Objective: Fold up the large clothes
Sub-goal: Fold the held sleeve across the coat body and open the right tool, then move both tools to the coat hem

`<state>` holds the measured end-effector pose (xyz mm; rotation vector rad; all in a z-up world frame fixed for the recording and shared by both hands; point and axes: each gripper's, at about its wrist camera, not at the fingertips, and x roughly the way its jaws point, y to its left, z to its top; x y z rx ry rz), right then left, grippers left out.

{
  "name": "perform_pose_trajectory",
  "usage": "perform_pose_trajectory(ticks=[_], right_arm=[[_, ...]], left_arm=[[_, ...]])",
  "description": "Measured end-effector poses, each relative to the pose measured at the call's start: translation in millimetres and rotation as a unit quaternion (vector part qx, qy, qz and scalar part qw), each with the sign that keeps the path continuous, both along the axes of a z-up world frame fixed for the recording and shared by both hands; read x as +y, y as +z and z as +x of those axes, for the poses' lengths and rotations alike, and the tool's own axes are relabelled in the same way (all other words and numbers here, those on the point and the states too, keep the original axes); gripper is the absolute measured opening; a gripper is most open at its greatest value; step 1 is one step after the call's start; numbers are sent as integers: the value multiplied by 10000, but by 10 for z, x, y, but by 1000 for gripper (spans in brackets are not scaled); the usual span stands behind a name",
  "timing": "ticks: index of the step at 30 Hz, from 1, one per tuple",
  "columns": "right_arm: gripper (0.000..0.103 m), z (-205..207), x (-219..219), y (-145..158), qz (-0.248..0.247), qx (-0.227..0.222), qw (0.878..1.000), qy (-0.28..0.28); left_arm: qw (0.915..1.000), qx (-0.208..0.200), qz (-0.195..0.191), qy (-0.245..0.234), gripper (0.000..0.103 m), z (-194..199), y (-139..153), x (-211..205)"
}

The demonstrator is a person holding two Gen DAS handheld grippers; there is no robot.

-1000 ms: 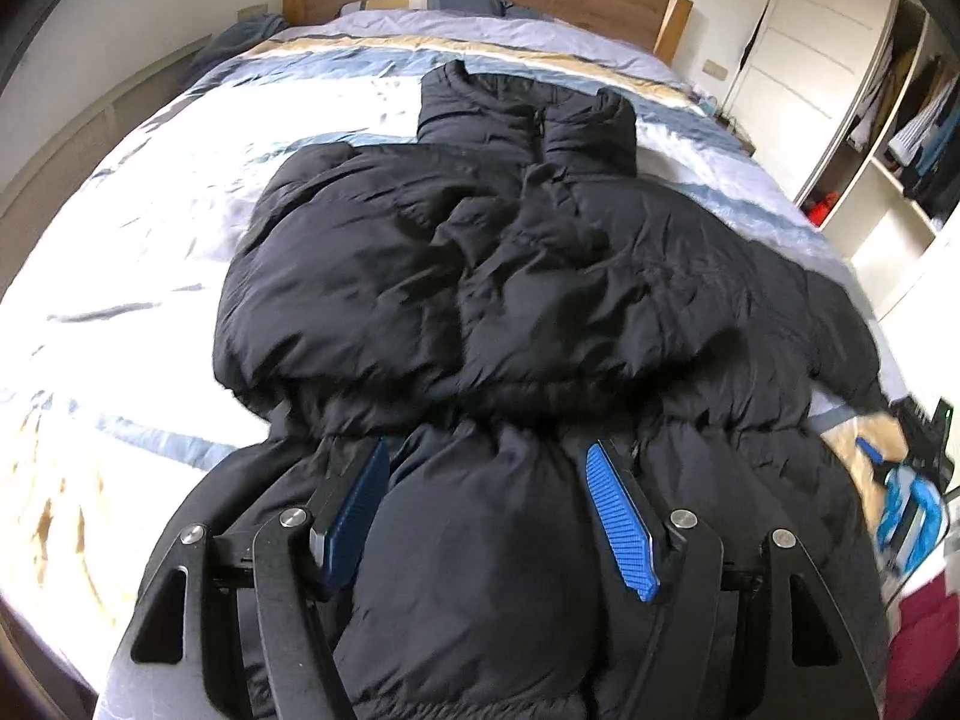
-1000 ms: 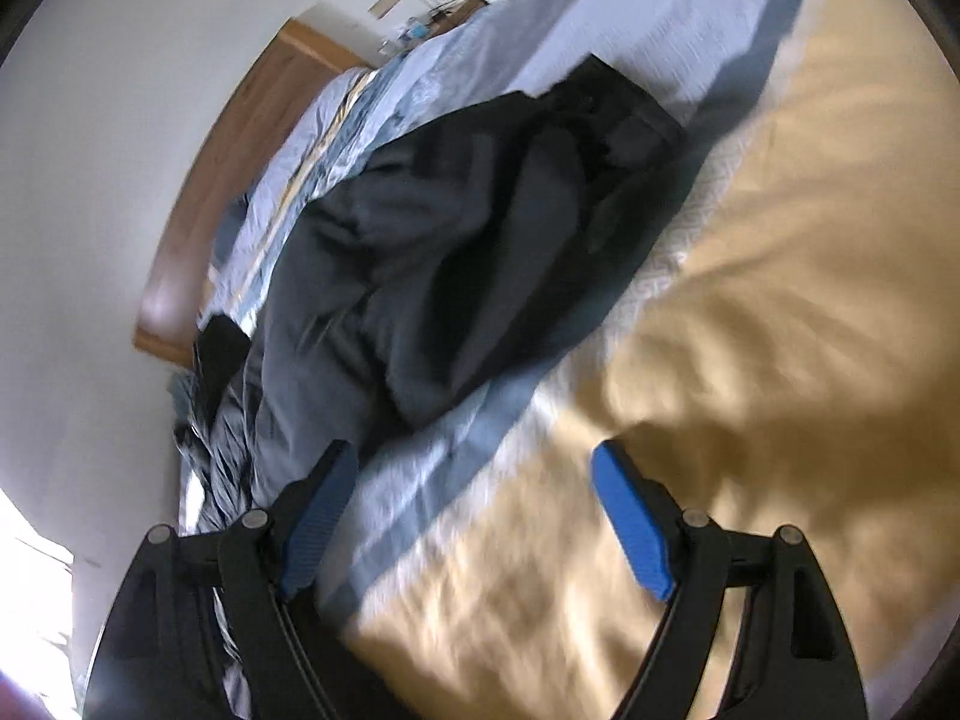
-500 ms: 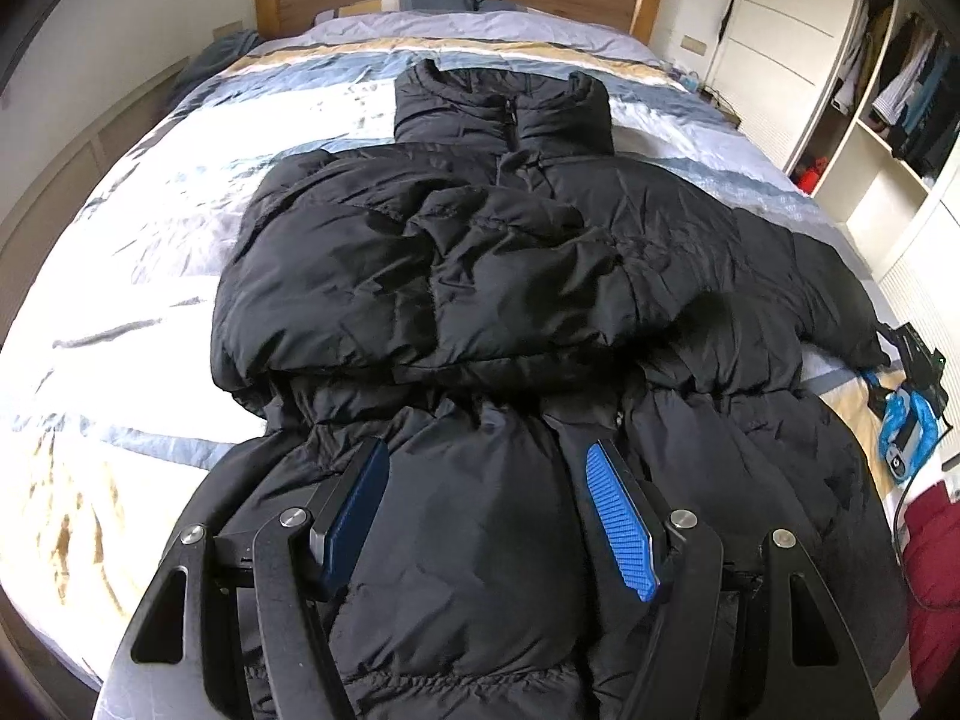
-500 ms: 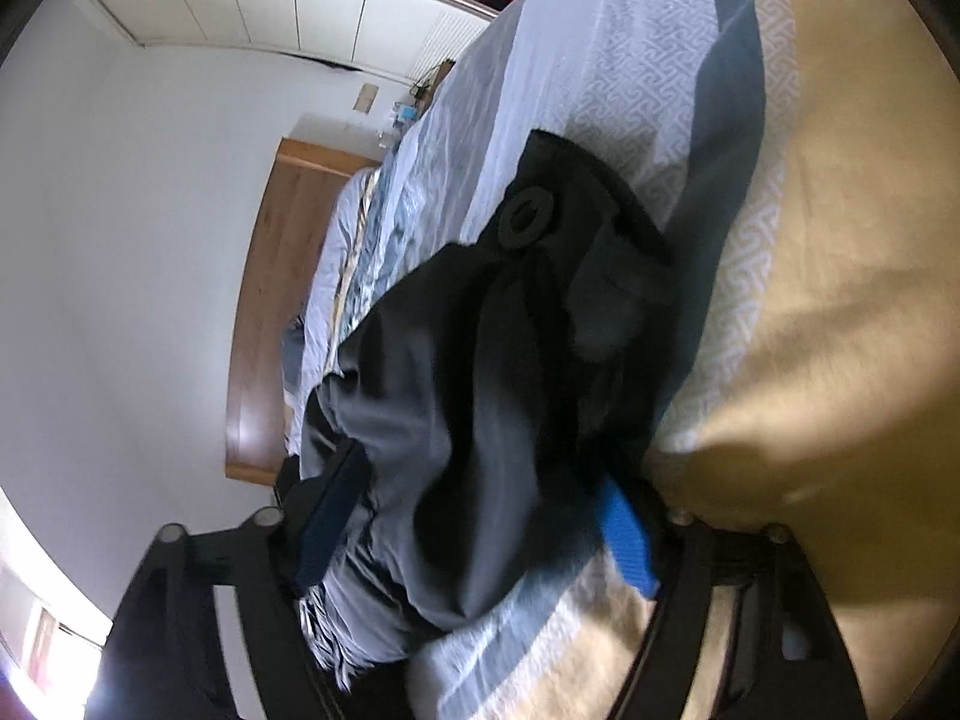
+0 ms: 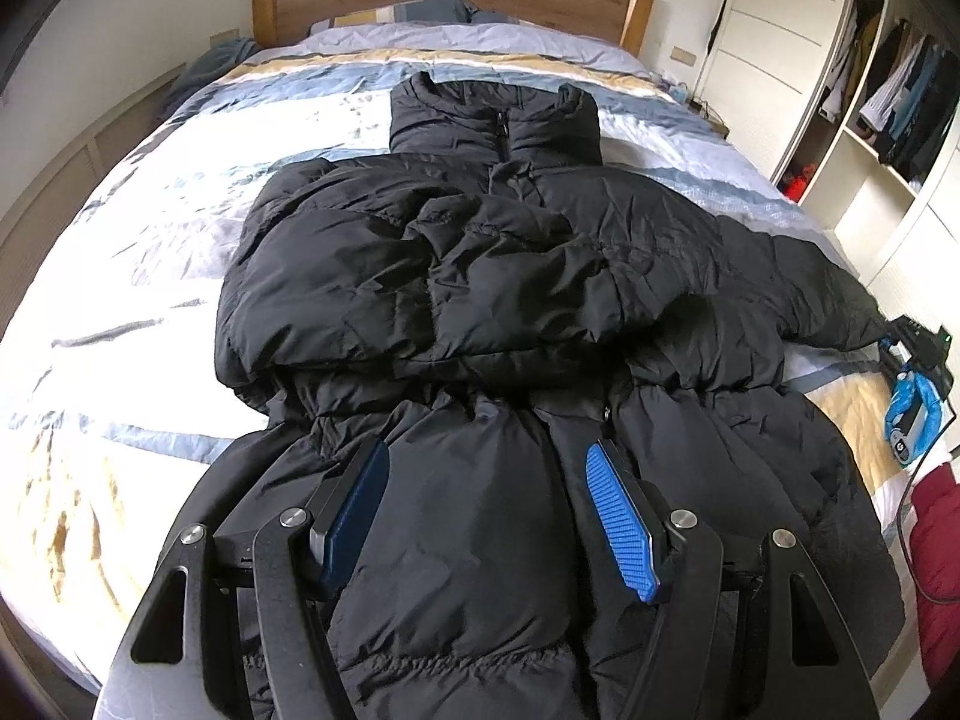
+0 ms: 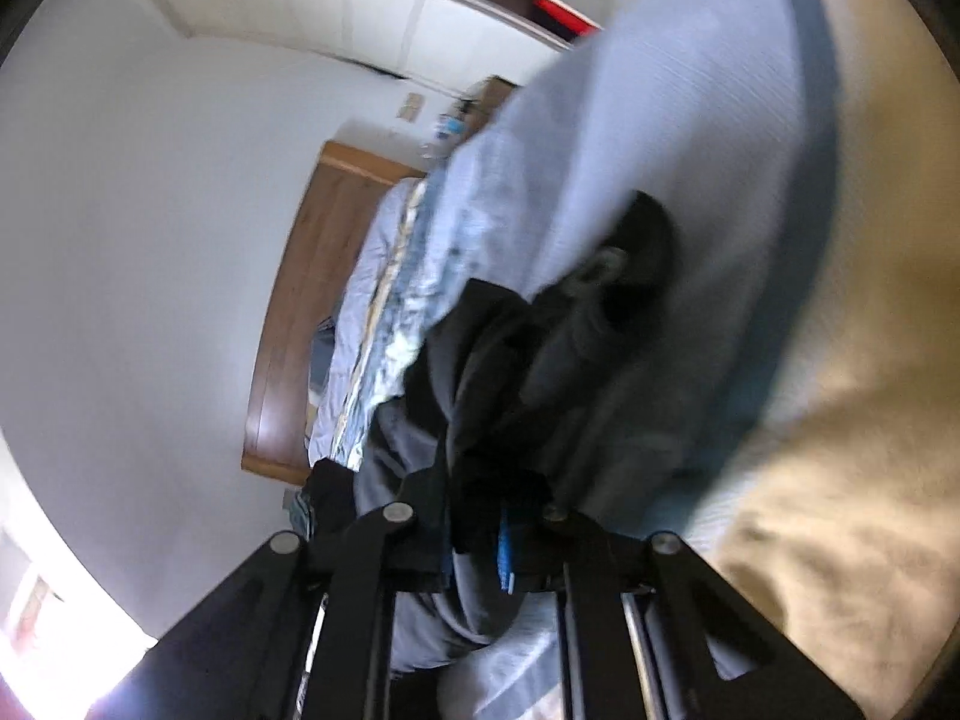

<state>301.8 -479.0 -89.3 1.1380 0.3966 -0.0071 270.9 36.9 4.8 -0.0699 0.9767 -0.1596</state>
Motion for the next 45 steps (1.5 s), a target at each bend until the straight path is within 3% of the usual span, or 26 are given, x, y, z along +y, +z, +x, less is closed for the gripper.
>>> perform_pose_trajectory(ticks=[4,11,19,25,30,35,37,45], right_arm=[[9,67,198,460,-552,-183,9978,325],[8,381,881,1240,-1495,-498,9804,1182],[7,514,1945,1628,-2161,-592,9503,2164],[7,595,2744,1558,-2744,-312,9154,2928],[7,526,3482,1215,-3307,91,8713,3626],[7,455,4138,741,-3925,651,8130,4251],[8,384,4326,573,-4079,861,7981,4351],[12,174,4357,419,-4160,1150,7933,4294]], left_arm=[[9999,-94,-83,35,67,-106,44,79],[9991,-294,-267,133,67,-350,136,301],[9957,-538,-564,494,67,-599,226,712],[9912,-572,-834,853,67,-761,168,1087],[9863,-573,-1015,1168,67,-909,80,1379],[9824,-579,-1102,1395,67,-1057,6,1592],[9815,-577,-1096,1457,67,-1112,-13,1660],[9781,-581,-1112,1661,67,-1237,7,1816]])
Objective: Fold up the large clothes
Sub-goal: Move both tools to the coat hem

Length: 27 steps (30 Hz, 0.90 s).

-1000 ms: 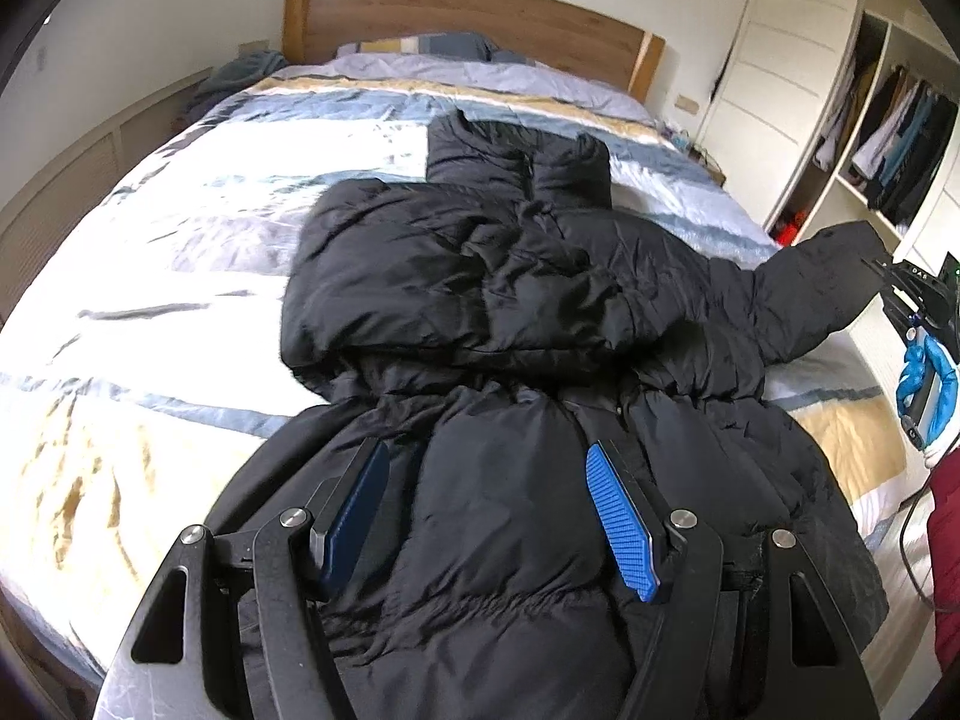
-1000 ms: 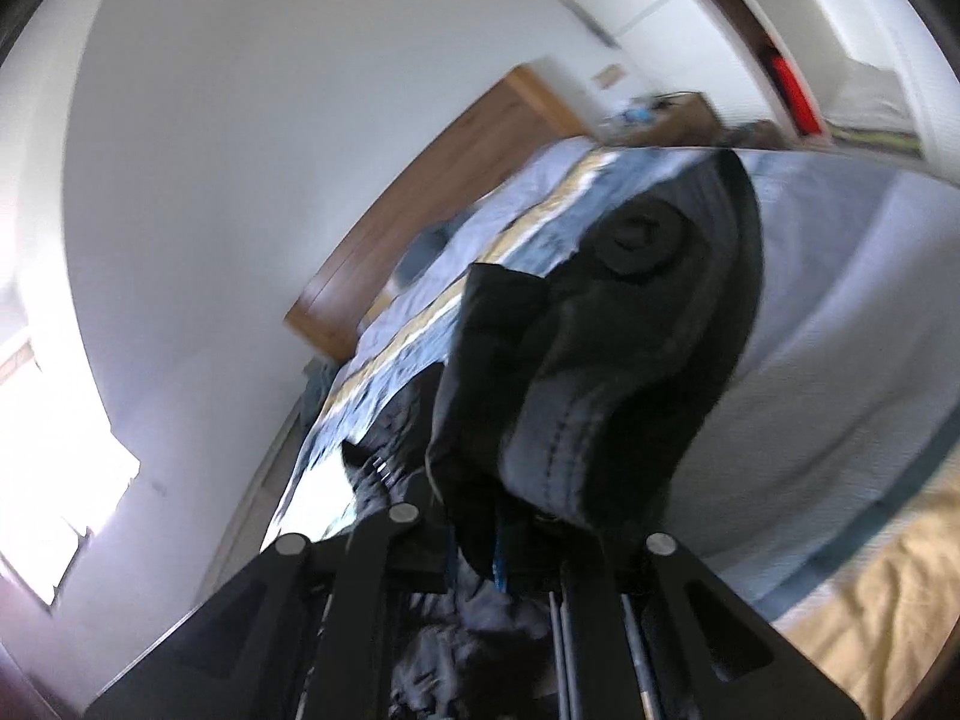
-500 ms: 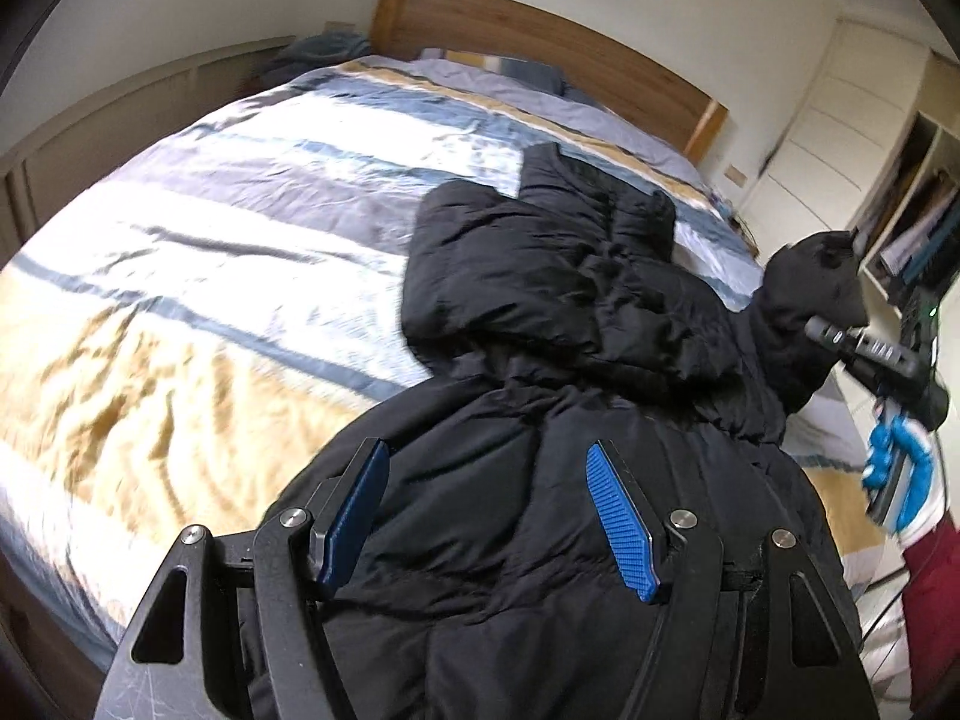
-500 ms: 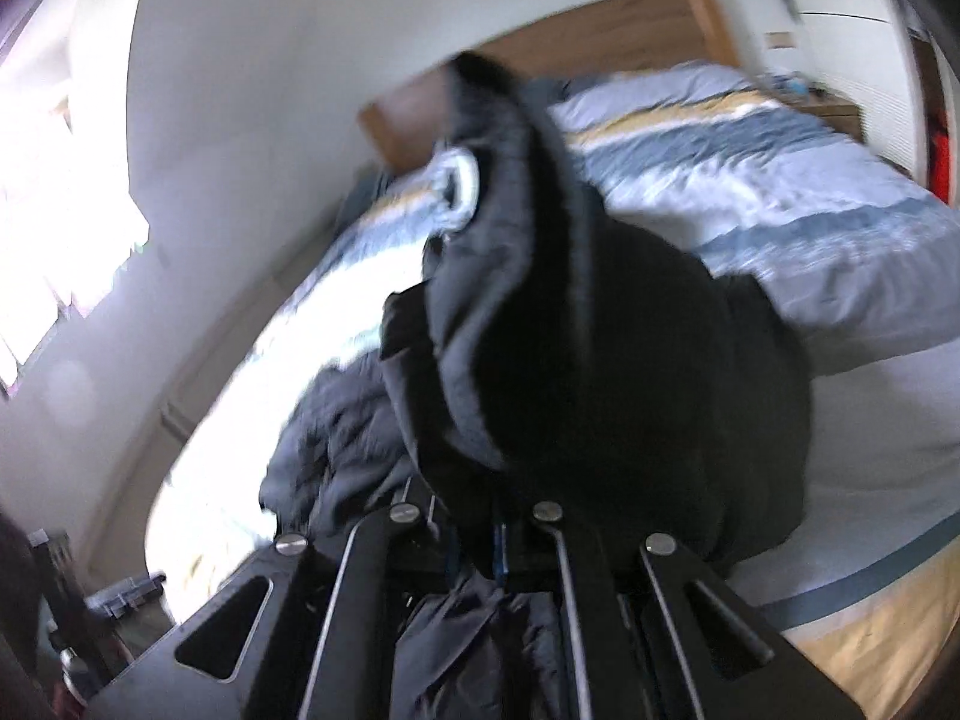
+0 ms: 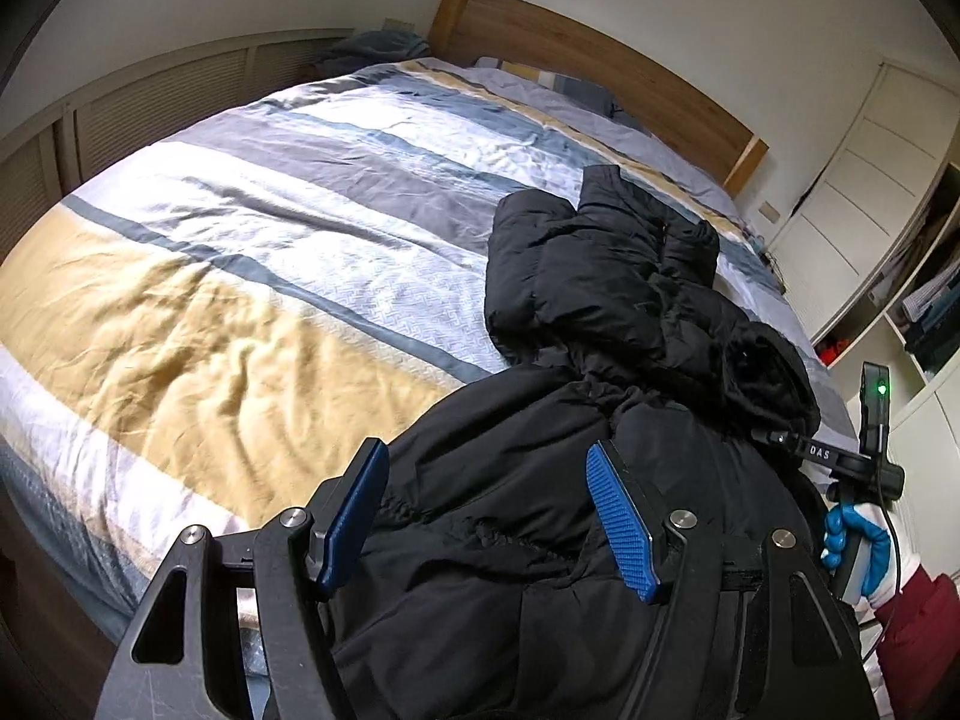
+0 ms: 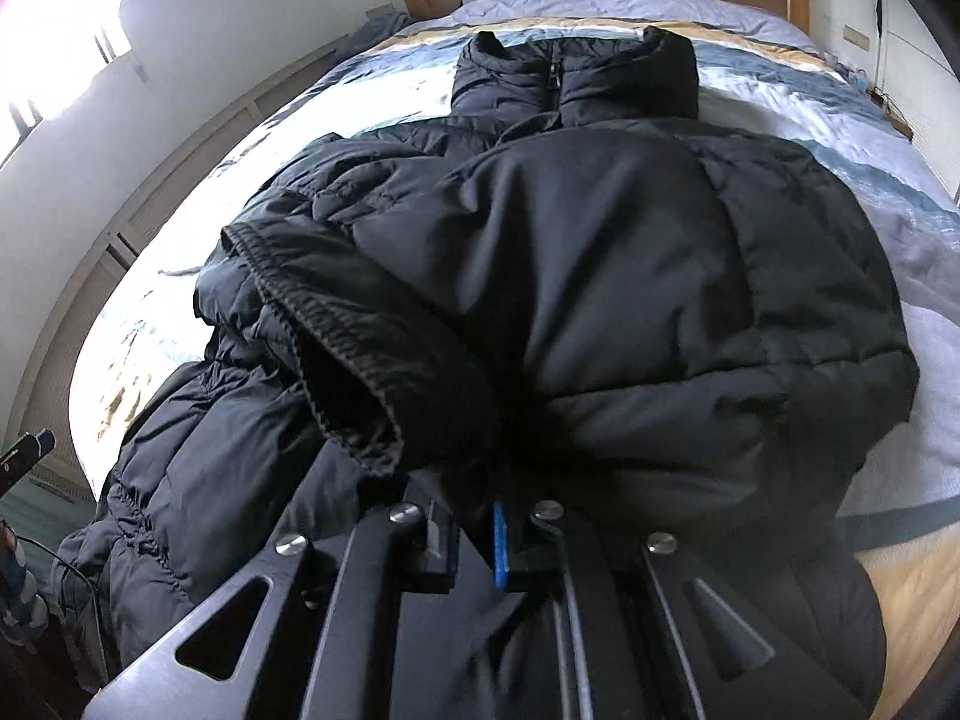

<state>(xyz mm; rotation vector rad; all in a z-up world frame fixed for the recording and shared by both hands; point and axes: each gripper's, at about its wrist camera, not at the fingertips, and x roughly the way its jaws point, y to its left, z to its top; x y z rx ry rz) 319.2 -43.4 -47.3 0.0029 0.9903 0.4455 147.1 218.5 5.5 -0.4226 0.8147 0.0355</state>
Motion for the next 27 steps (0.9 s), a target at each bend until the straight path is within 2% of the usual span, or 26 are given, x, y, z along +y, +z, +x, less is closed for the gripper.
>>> perform_pose_trajectory(ticks=[3,4,5,6,12,16,19,22,24,27], right_arm=[[16,-73,-28,43,2,-59,10000,-34],[34,-99,-25,47,95,-34,9999,-10],[58,-149,-40,58,258,0,9997,49],[64,-169,-23,95,301,-14,9995,89],[65,-508,-97,275,915,-238,9940,558],[65,-570,-405,484,998,-569,9925,425],[65,-442,-749,624,929,-800,9924,10],[65,-177,-1029,707,626,-961,9925,-420],[65,30,-1144,711,482,-1026,9918,-589],[65,362,-1181,639,272,-1032,9921,-659]], left_arm=[[10000,21,96,-11,67,2,68,-55],[9999,29,147,-31,67,3,113,-93],[9998,50,195,-51,68,11,140,-121],[9996,85,264,-76,69,29,182,-166],[9964,140,728,-421,70,233,428,-610],[9908,112,1099,-784,70,528,536,-1048],[9866,77,1152,-1149,70,873,546,-1417],[9822,147,1161,-1472,70,1276,458,-1765],[9796,250,1124,-1645,70,1591,346,-1976],[9741,367,1279,-1827,70,1988,174,-2232]])
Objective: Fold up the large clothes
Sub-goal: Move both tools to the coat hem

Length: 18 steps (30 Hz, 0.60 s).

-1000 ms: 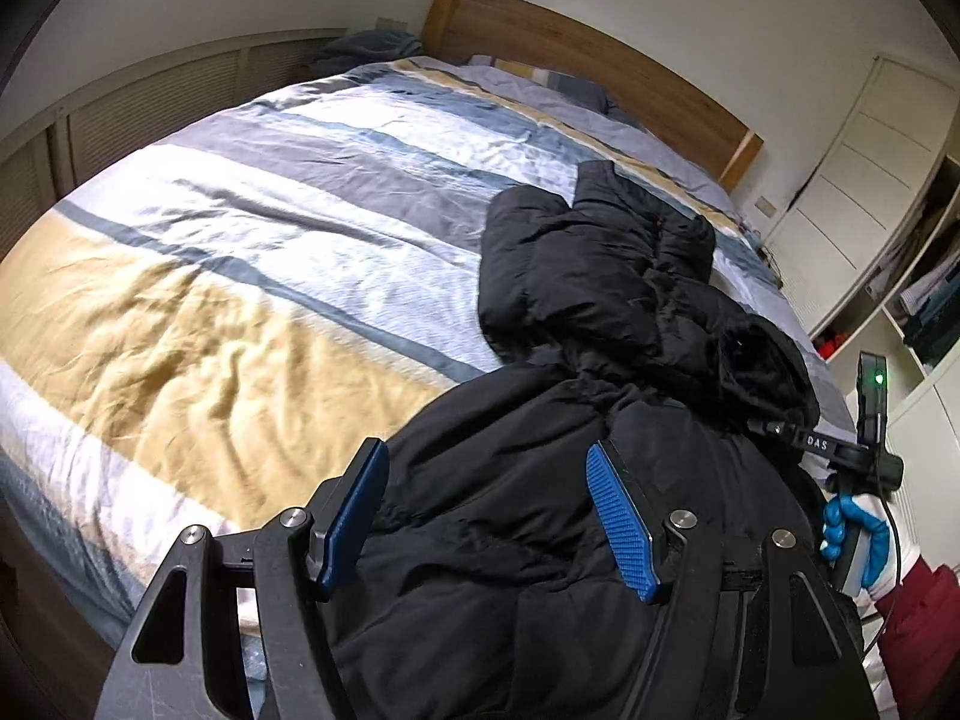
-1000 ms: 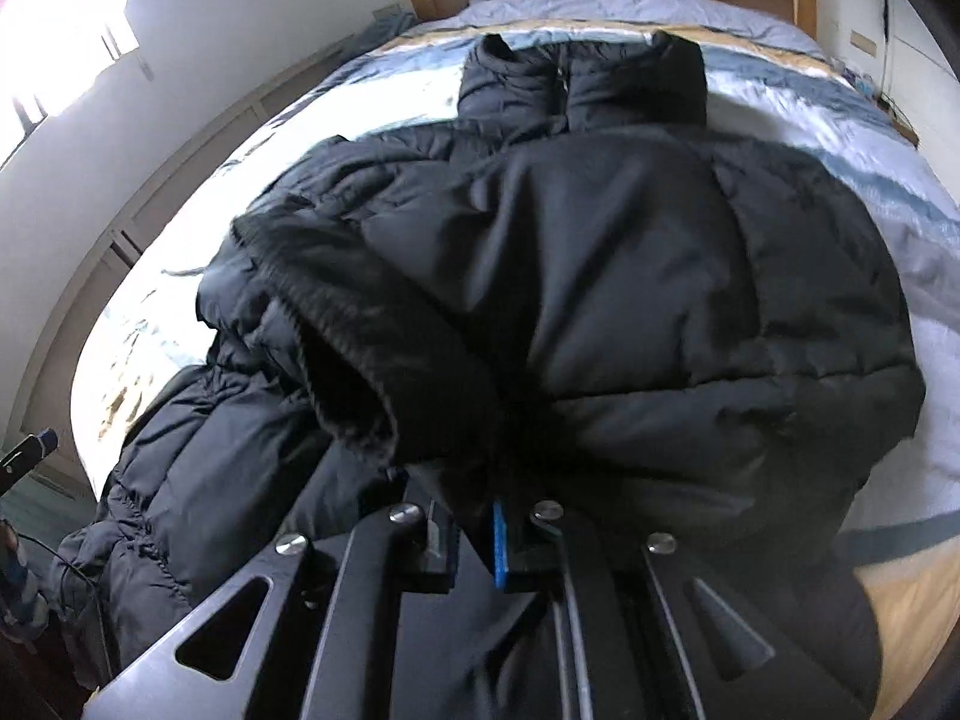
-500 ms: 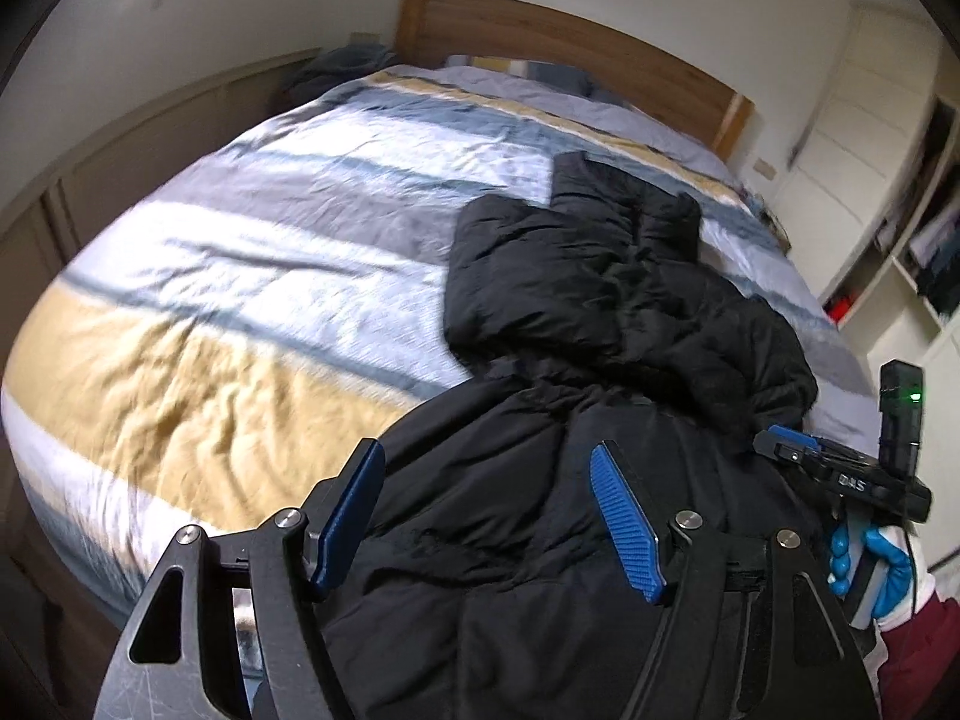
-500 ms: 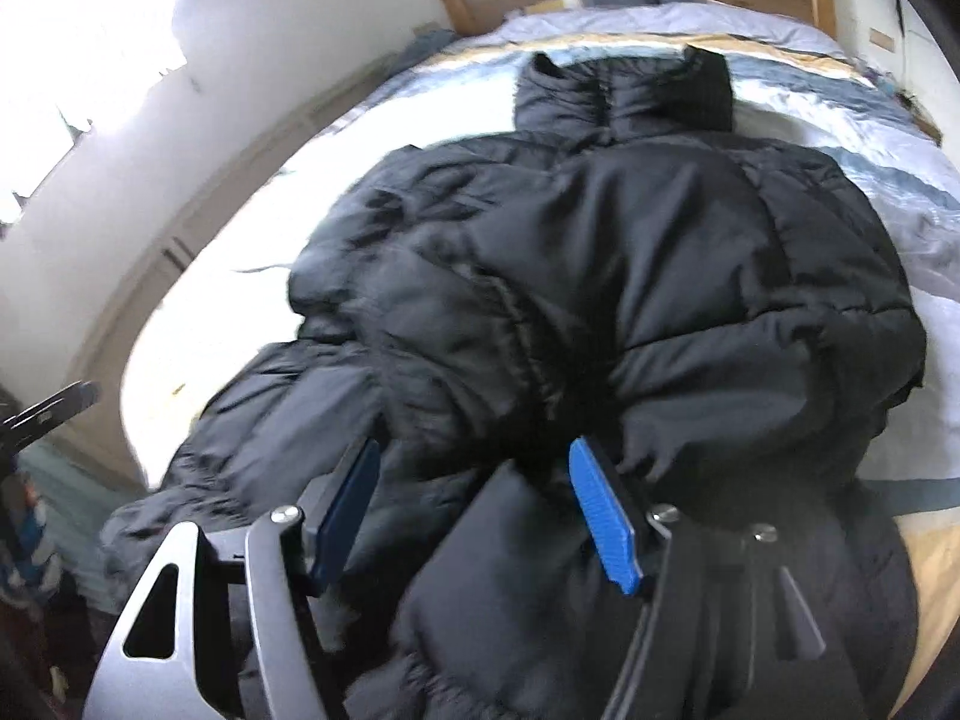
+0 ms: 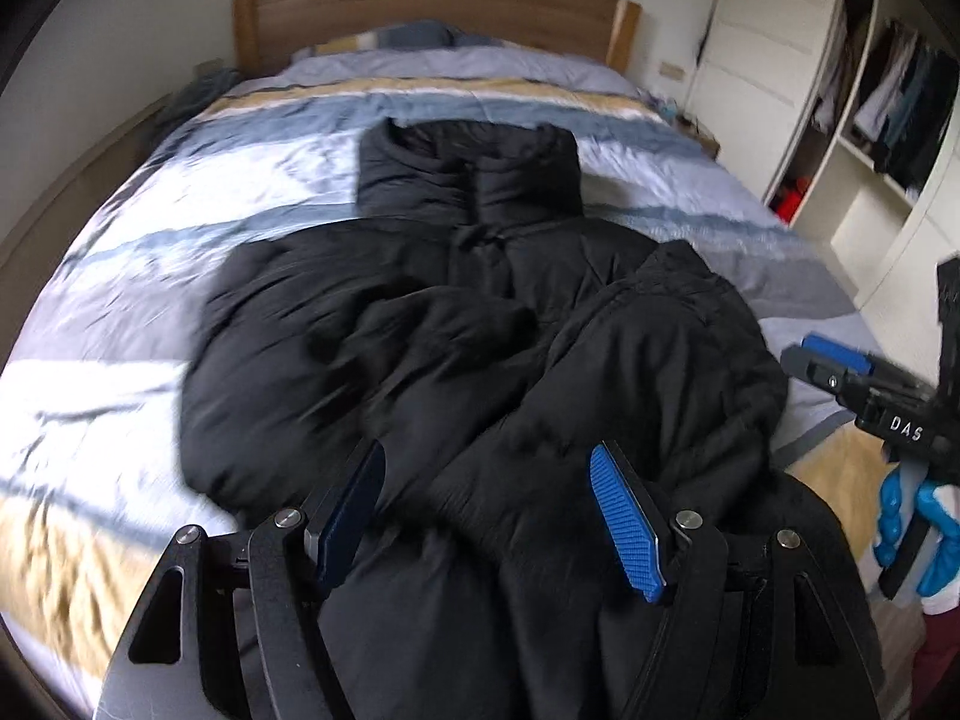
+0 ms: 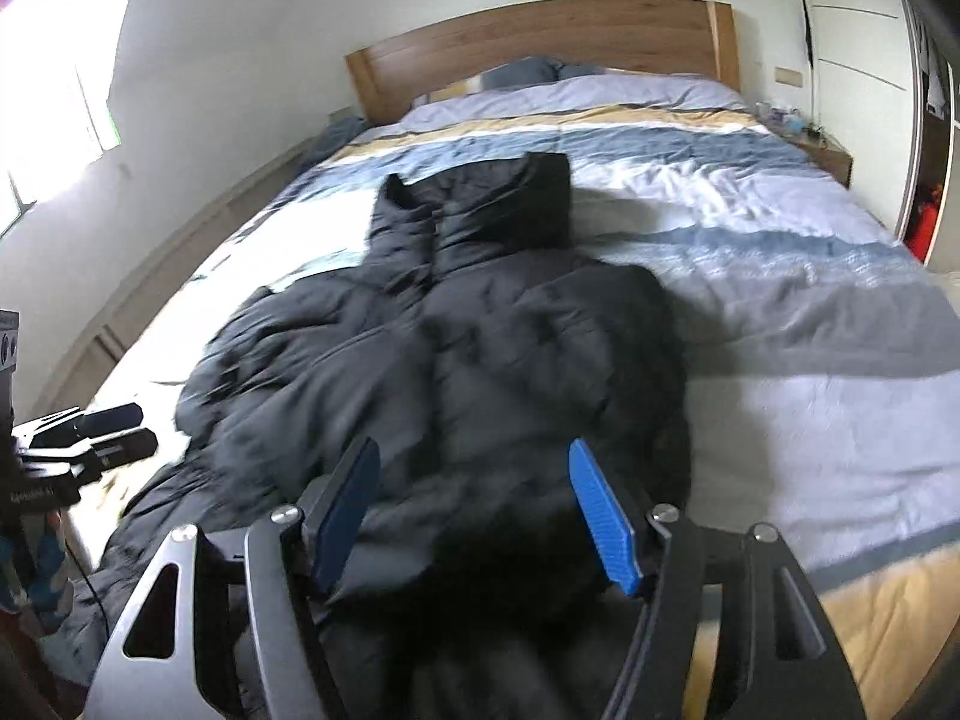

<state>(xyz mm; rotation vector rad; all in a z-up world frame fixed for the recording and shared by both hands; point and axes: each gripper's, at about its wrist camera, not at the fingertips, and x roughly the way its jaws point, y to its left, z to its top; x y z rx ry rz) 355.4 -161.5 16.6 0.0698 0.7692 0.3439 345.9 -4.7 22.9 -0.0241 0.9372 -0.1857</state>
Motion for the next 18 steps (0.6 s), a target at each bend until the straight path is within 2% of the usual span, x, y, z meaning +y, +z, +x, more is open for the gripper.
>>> perform_pose_trajectory(ticks=[5,8,10,13,16,18], right_arm=[[65,513,-11,-326,-230,188,9995,-116],[65,674,-111,-608,-208,372,9986,-307],[65,717,-207,-794,-64,510,9979,-391],[67,722,-318,-931,68,641,9967,-489],[67,655,-326,-848,-120,598,9965,-575],[67,564,-312,-732,-230,487,9965,-632]], left_arm=[[9990,268,334,-85,71,595,-447,-240],[9986,433,312,5,80,754,-712,-196],[9988,413,279,-25,82,771,-804,-179],[9989,388,215,-136,83,756,-829,-159],[9994,260,144,-193,82,681,-682,-102],[9995,94,231,-172,82,578,-574,-33]])
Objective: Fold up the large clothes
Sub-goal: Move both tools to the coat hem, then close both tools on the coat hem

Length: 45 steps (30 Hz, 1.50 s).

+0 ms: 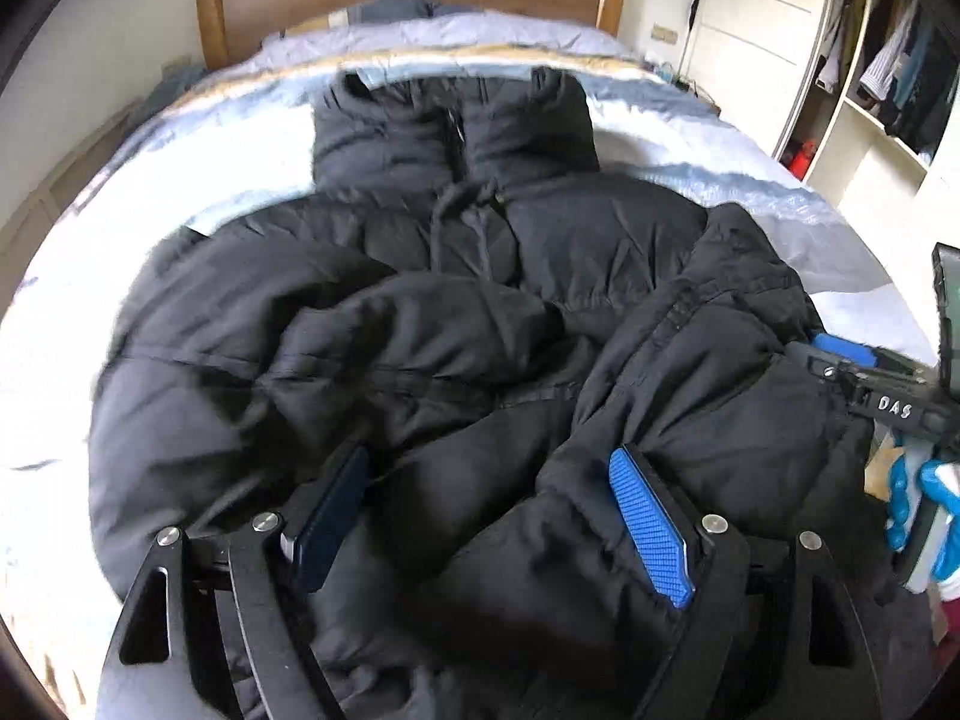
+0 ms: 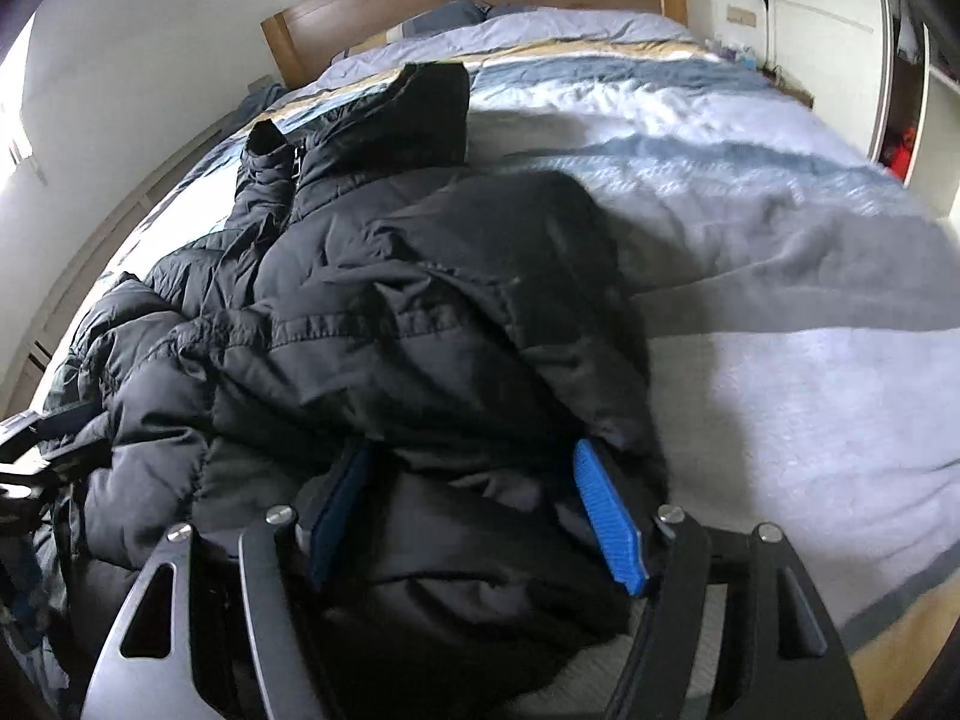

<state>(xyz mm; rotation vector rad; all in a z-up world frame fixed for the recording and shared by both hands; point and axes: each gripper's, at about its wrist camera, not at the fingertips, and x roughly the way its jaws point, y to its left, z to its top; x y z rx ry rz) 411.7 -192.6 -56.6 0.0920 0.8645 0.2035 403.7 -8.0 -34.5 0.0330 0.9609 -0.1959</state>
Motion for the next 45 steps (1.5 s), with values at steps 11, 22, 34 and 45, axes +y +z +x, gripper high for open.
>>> perform_pose_trajectory(ticks=[11,22,34,45], right_arm=[[67,-631,380,152,10,47,10000,9],[67,-851,308,471,-204,255,9994,-145],[67,416,251,1297,-189,-14,9998,-76],[67,2660,436,872,1255,-57,9920,-161]], left_arm=[[9989,369,105,266,82,-294,-102,241],[9994,47,-203,290,82,-668,578,846],[9978,219,523,343,91,607,1429,1599],[9915,150,-988,834,95,2866,795,1598]])
